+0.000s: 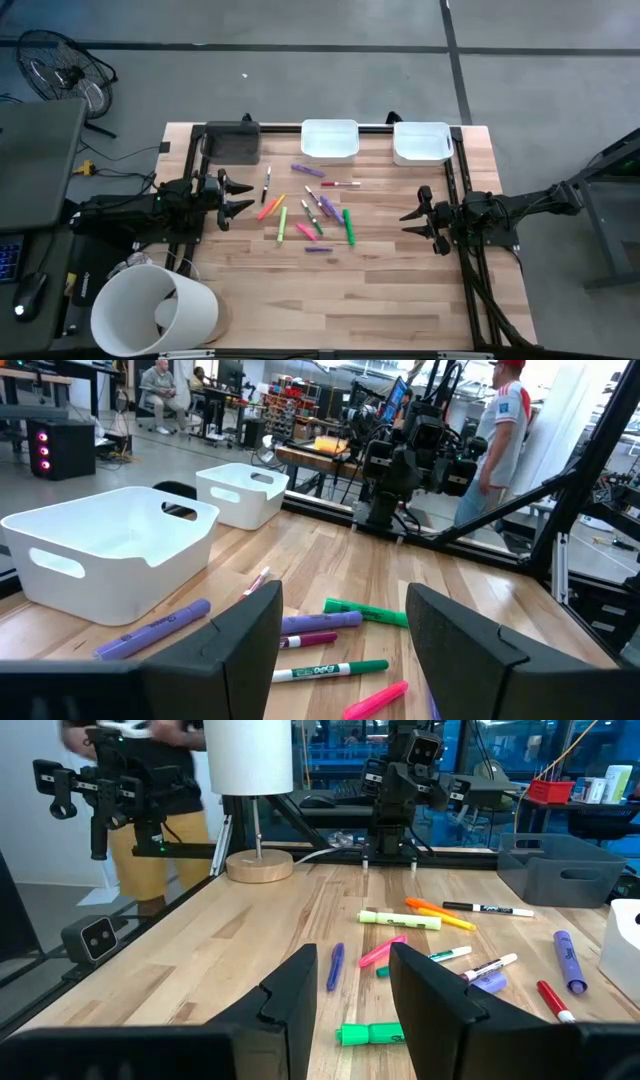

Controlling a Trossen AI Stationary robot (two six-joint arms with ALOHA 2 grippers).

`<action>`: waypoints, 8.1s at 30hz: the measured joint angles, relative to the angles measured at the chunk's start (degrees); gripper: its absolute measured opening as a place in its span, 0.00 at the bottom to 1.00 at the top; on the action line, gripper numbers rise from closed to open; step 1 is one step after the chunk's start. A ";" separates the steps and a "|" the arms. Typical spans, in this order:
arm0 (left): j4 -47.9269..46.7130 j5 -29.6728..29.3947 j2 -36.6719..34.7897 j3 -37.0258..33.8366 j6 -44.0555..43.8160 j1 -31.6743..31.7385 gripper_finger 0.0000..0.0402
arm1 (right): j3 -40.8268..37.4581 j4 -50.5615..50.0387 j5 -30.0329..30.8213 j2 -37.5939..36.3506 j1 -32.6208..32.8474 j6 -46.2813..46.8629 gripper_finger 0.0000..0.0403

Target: Pick & Place Markers

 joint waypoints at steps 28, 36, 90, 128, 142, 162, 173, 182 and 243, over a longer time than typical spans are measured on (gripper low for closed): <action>-0.01 0.02 -0.02 0.00 0.01 -0.02 0.53 | 0.00 0.00 0.01 0.00 0.00 0.01 0.29; 0.00 0.02 -0.02 0.00 0.01 -0.01 0.53 | 0.00 0.00 0.02 0.00 0.00 0.01 0.29; 0.00 0.02 -0.01 0.00 0.01 -0.01 0.53 | 0.00 0.00 0.26 0.00 -0.02 -4.27 0.29; 0.00 0.01 -0.01 0.00 0.02 0.00 0.53 | 0.00 0.04 5.70 0.00 -0.02 8.68 0.29; -0.01 0.02 -0.01 0.00 0.02 -0.02 0.53 | 18.84 -19.42 15.94 13.39 -0.11 7.34 0.29; 0.00 0.02 -0.01 0.00 0.01 -0.01 0.53 | 51.66 -47.73 15.17 53.97 -3.61 17.85 0.29; 0.00 0.02 -0.02 0.00 0.02 -0.02 0.53 | 55.67 -48.16 -8.14 68.55 -13.65 8.92 0.29; -0.01 0.02 -0.01 0.00 0.01 0.00 0.53 | 55.63 -44.12 -4.62 77.69 -16.37 -4.97 0.29; 0.00 0.09 -0.02 0.00 0.02 0.00 0.53 | 69.66 -39.37 -2.18 102.03 -33.89 -18.27 0.48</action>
